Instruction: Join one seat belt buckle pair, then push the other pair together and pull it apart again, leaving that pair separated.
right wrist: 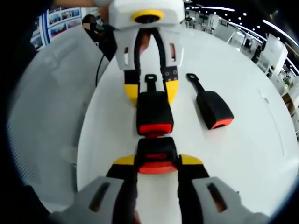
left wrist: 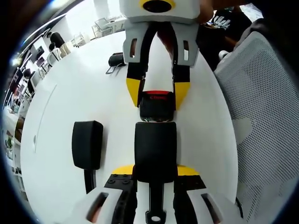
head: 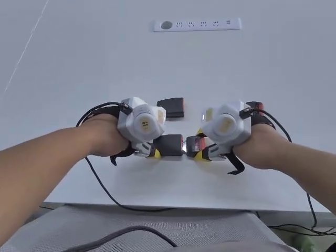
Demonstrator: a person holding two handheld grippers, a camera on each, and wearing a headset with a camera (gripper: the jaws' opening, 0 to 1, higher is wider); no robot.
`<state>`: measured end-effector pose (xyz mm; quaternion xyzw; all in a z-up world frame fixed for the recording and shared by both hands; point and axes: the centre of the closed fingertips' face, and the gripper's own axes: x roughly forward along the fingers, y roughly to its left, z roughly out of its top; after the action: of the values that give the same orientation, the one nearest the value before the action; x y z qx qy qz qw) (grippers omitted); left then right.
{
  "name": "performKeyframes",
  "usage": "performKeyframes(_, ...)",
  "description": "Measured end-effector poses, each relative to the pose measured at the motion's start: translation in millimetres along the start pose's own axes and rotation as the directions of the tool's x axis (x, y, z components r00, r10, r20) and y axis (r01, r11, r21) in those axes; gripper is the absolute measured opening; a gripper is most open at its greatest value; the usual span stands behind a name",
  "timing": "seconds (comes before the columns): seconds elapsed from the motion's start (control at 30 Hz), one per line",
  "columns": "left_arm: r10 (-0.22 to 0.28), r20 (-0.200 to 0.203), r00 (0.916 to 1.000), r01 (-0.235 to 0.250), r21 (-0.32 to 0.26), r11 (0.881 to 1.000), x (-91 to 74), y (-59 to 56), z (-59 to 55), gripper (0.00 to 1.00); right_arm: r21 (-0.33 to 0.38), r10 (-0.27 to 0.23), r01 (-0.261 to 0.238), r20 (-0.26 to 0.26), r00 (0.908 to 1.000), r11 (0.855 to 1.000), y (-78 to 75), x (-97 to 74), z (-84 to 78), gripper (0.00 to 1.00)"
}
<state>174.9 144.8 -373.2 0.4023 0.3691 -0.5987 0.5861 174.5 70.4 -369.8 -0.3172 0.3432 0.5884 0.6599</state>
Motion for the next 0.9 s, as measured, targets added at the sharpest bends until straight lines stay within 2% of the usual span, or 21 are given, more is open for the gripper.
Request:
performKeyframes(0.2, 0.005, -0.005, 1.0000, -0.005, -0.002, 1.000, 0.2, -0.3, 0.2, 0.29, -0.007, 0.000, 0.000, -0.014, 0.9999, 1.000, 0.5, 0.8, 0.6, 0.32)
performKeyframes(0.6, 0.017, -0.086, 0.9962, -0.016, 0.005, 1.000, 1.3, 1.4, 1.8, 0.32, 0.002, -0.017, 0.017, -0.026, 0.9995, 1.000, 0.8, 1.2, 0.8, 0.35)
performKeyframes(0.73, 0.033, -0.087, 0.9957, -0.034, -0.010, 0.999, -0.8, 3.8, 0.9, 0.34, 0.015, -0.015, 0.016, -0.018, 0.9997, 1.000, 0.0, -0.7, 1.4, 0.35)
performKeyframes(0.8, 0.047, -0.082, 0.9955, -0.047, 0.000, 0.999, -5.1, 6.0, 0.4, 0.37, 0.032, -0.003, 0.003, -0.002, 1.0000, 0.999, 1.1, -3.8, 4.1, 0.35)
performKeyframes(0.9, 0.053, -0.073, 0.9959, -0.054, -0.019, 0.998, -13.9, 7.5, 3.9, 0.38, 0.048, 0.006, -0.007, 0.028, 0.9996, 0.999, 3.4, -10.9, 11.4, 0.35)
